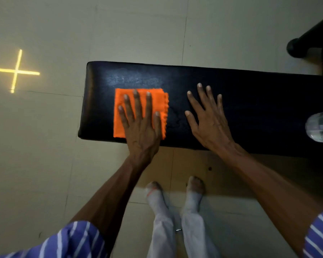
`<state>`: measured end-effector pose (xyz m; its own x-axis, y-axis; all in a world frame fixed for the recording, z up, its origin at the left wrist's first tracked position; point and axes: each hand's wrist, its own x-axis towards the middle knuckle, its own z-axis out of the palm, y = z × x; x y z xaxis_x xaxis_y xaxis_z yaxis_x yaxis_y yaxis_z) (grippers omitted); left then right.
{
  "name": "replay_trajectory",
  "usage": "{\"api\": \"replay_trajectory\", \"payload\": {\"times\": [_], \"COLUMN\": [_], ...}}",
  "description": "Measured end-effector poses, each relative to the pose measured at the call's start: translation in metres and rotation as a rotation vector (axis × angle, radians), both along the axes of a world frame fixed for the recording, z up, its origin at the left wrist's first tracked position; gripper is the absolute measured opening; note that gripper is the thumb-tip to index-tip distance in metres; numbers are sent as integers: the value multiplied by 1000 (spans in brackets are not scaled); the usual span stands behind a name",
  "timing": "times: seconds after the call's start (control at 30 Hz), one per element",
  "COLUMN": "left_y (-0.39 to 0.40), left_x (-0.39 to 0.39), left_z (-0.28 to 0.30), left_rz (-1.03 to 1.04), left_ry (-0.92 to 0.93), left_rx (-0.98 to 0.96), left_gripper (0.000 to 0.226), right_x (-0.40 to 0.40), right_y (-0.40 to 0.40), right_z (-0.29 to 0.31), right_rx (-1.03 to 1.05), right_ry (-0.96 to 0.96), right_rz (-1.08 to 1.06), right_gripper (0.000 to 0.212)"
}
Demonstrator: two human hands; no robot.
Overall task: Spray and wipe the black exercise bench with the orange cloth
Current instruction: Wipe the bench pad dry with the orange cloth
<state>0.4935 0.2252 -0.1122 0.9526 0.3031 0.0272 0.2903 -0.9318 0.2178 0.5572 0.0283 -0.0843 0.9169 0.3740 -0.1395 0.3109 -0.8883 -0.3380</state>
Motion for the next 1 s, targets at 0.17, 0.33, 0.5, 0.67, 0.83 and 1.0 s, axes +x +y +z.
{"api": "replay_trajectory", "payload": {"times": [0.17,0.33,0.5,0.67,0.83,1.0], "left_y": [-9,2,-37,-18,3,53], "left_x": [-25,7,-21,-20,-24,-31], "left_z": [-2,0,1,11,22,31], "left_rz": [-276,50,-157,-259,-359,-284], "left_ry": [19,16,55,112,49,5], "left_rx": [21,1,21,6,-189,-230], "left_gripper": [60,60,62,64,61,58], "right_x": [5,10,12,12,-3,-28], "right_y": [-13,-25,-28,-26,-12,34], "right_z": [6,5,8,11,14,15], "right_rx": [-10,7,9,21,65,180], "right_ry": [25,34,55,86,88,-11], "right_rz": [40,44,55,46,-35,-64], "right_gripper": [63,62,63,63,62,63]}}
